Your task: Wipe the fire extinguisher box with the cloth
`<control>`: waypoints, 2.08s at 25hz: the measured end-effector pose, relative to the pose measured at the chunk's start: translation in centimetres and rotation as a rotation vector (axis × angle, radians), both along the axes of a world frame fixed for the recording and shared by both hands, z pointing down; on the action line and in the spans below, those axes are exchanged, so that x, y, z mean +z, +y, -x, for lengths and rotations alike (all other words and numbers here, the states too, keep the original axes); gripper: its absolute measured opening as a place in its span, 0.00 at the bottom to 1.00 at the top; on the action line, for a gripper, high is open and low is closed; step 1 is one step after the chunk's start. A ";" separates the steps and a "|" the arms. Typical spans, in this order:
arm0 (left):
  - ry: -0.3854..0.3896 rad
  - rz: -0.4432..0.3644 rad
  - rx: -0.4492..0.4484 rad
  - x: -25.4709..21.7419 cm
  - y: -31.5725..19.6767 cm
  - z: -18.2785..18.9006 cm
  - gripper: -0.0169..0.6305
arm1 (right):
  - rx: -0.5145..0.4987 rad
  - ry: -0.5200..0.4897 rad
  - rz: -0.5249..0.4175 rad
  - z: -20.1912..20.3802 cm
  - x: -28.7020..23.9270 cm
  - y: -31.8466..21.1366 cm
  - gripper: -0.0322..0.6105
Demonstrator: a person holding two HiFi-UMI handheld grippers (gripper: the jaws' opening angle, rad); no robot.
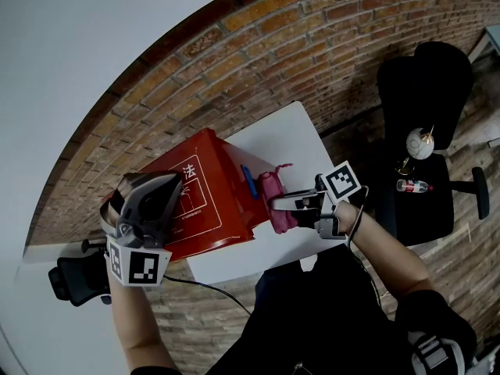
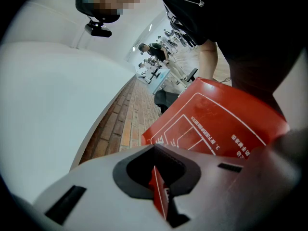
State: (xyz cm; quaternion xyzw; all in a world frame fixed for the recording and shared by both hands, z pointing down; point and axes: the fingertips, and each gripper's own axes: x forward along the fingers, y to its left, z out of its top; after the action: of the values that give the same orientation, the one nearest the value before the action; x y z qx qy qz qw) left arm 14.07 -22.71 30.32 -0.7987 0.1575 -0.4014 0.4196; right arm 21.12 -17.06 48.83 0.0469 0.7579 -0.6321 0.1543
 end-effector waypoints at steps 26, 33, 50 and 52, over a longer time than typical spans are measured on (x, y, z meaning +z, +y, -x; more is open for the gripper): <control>0.002 -0.001 0.001 0.0 0.0 0.0 0.07 | -0.003 -0.116 -0.058 -0.1 -6.3 0.4 0.21; -0.003 -0.002 0.005 0.0 0.0 -0.1 0.07 | -0.009 -0.166 -0.065 -0.2 -8.5 0.6 0.21; 0.002 -0.004 0.004 -0.1 -0.1 -0.1 0.07 | -0.041 -0.294 -0.125 -0.3 -13.3 1.1 0.21; 0.001 -0.003 0.003 0.0 -0.1 0.0 0.07 | -0.037 -0.292 -0.122 -0.3 -13.2 1.0 0.21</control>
State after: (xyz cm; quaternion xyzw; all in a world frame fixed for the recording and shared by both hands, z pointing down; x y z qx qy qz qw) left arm 14.07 -22.77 30.33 -0.7985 0.1573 -0.4000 0.4214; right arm 21.41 -16.02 35.60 0.1616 0.7635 -0.5739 0.2482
